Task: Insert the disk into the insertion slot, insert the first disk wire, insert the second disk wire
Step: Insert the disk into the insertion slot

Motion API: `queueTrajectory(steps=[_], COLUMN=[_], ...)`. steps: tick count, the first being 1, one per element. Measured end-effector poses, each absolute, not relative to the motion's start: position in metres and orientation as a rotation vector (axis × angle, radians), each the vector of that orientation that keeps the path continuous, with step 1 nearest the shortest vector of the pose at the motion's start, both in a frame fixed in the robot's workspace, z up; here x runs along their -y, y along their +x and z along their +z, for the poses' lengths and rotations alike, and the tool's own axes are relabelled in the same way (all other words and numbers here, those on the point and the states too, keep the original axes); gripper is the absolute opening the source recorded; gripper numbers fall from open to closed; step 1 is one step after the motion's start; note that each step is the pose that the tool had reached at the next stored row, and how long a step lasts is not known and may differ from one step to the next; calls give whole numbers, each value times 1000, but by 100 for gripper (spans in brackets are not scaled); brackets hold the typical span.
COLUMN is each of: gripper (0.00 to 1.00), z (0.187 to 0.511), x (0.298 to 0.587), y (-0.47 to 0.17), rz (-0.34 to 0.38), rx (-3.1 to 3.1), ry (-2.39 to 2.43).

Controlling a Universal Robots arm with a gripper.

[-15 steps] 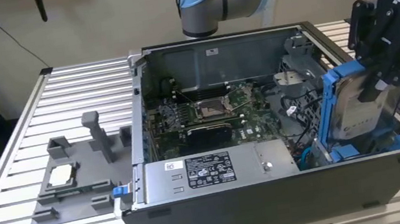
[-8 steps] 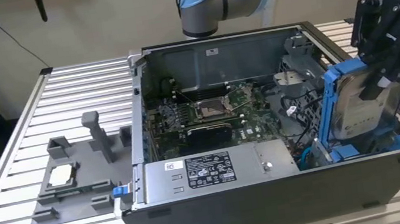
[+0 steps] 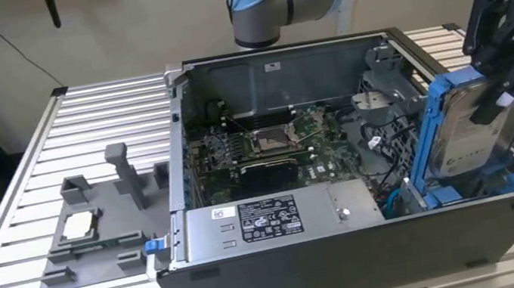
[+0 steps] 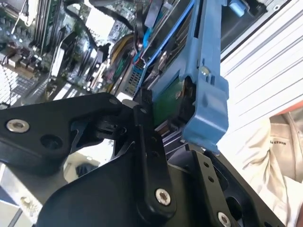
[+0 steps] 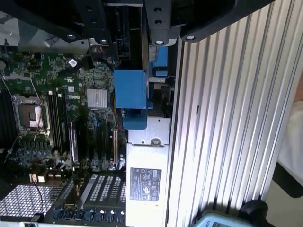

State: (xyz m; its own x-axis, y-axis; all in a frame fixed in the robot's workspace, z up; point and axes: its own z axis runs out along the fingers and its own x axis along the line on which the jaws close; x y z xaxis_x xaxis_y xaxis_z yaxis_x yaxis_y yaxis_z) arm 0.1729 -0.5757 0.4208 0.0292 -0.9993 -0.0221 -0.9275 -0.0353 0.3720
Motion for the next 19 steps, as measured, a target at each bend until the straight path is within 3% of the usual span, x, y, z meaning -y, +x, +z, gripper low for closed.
queueTrajectory(steps=[8,19], gripper=[31,31], z=[421,411], x=[576,576], y=[192,216], rz=[-517,-564], rx=[1912,1883], ry=[1975,1940])
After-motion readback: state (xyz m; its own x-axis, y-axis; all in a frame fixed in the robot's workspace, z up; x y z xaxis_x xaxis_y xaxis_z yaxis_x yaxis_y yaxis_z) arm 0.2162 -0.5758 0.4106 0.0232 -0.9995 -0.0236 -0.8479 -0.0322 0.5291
